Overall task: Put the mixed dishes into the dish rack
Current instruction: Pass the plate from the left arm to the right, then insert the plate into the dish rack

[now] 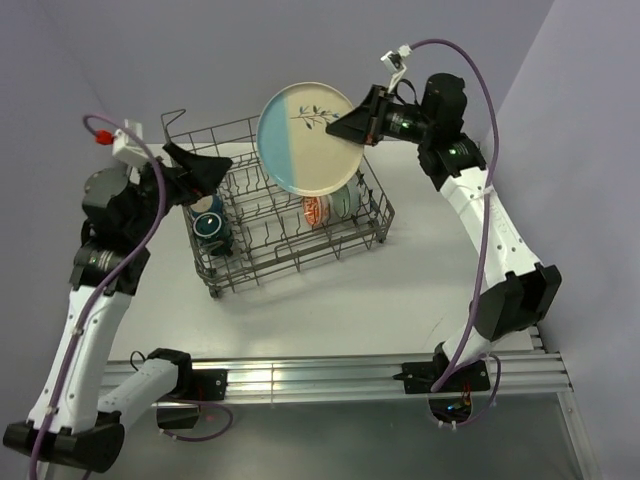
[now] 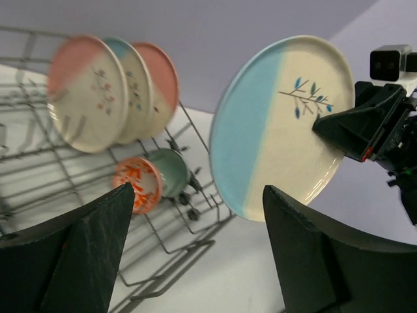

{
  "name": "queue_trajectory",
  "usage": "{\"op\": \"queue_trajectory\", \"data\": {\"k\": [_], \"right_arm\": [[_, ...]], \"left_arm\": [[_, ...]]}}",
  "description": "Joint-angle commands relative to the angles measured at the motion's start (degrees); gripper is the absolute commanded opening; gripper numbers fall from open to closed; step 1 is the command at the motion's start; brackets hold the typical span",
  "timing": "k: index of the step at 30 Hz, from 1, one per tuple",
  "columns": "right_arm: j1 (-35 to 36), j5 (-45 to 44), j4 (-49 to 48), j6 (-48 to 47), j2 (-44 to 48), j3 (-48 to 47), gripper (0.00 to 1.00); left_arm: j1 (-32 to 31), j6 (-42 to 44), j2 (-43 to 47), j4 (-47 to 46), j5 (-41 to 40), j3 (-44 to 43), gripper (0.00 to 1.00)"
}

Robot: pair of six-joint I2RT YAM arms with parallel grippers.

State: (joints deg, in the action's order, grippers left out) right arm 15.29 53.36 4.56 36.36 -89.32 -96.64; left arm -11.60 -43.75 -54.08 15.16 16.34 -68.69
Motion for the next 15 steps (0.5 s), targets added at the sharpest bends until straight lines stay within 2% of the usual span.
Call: {"op": "queue_trajectory", "data": {"k": [1, 2, 4, 5, 8, 12, 15], "right_arm": [[5.1, -14.8, 13.3, -12.4, -2.2, -10.1, 0.0], [7.8, -20.8, 14.8, -15.4, -3.8, -11.6, 0.0], [10.5, -26.5, 17.5, -17.6, -5.5, -15.2, 0.0], [11.9, -33.5, 18.1, -19.9, -7.3, -16.5, 0.0], [16.7, -45.0, 18.5, -23.3, -11.2, -20.3, 0.0], [20.8, -56.1, 15.6, -25.9, -16.6, -24.9, 0.0], [22.1, -60.7, 13.3, -28.4, -21.3, -28.7, 0.0]], "left_arm": [[0.1, 8.2, 4.1, 8.6, -12.3, -4.0, 0.88], [0.2, 9.3, 5.7, 10.7, -13.5, -4.3, 0.89], [0.2, 10.1, 8.2, 12.7, -16.0, -4.1, 0.9], [0.2, 10.3, 9.0, 14.4, -16.0, -3.8, 0.9], [0.2, 9.5, 12.5, 17.3, -18.5, -1.0, 0.9], [0.2, 7.5, 17.5, 20.1, -20.8, 1.9, 0.9], [0.2, 6.3, 20.7, 22.5, -22.5, 2.8, 0.9]]}}
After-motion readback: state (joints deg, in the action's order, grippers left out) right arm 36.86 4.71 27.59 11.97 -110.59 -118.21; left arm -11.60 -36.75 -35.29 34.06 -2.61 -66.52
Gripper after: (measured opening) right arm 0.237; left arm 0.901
